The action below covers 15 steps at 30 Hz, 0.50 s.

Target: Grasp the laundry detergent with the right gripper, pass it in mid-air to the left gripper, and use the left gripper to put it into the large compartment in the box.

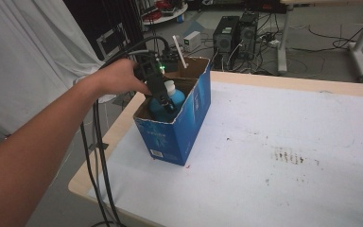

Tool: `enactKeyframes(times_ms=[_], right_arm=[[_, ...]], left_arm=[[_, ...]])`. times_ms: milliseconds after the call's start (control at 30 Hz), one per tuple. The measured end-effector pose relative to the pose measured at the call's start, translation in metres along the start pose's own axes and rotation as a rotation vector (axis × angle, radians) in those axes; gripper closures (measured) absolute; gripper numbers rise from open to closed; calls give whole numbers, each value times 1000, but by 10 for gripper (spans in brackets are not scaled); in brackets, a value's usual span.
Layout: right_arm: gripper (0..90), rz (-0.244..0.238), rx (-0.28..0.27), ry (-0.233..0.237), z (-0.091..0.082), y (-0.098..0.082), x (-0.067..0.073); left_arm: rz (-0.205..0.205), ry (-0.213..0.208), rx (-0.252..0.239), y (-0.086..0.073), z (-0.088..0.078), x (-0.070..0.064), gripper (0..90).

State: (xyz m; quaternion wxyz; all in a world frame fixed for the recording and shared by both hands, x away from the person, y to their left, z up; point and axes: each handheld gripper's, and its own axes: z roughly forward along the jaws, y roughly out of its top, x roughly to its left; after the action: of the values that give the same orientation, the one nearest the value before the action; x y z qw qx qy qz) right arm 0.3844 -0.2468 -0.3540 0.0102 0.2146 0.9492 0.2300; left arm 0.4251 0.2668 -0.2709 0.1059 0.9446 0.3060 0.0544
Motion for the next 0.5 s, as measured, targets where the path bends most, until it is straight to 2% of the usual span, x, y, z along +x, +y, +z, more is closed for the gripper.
enactKeyframes(times_ms=[200, 500], right_arm=[[9, -2, -6, -1, -1, 1, 1], [9, 5, -14, -2, -3, 0, 2]], left_arm=[[1, 8, -30, -2, -10, -1, 240], [-2, 39, -107, 0, -39, -8, 219]])
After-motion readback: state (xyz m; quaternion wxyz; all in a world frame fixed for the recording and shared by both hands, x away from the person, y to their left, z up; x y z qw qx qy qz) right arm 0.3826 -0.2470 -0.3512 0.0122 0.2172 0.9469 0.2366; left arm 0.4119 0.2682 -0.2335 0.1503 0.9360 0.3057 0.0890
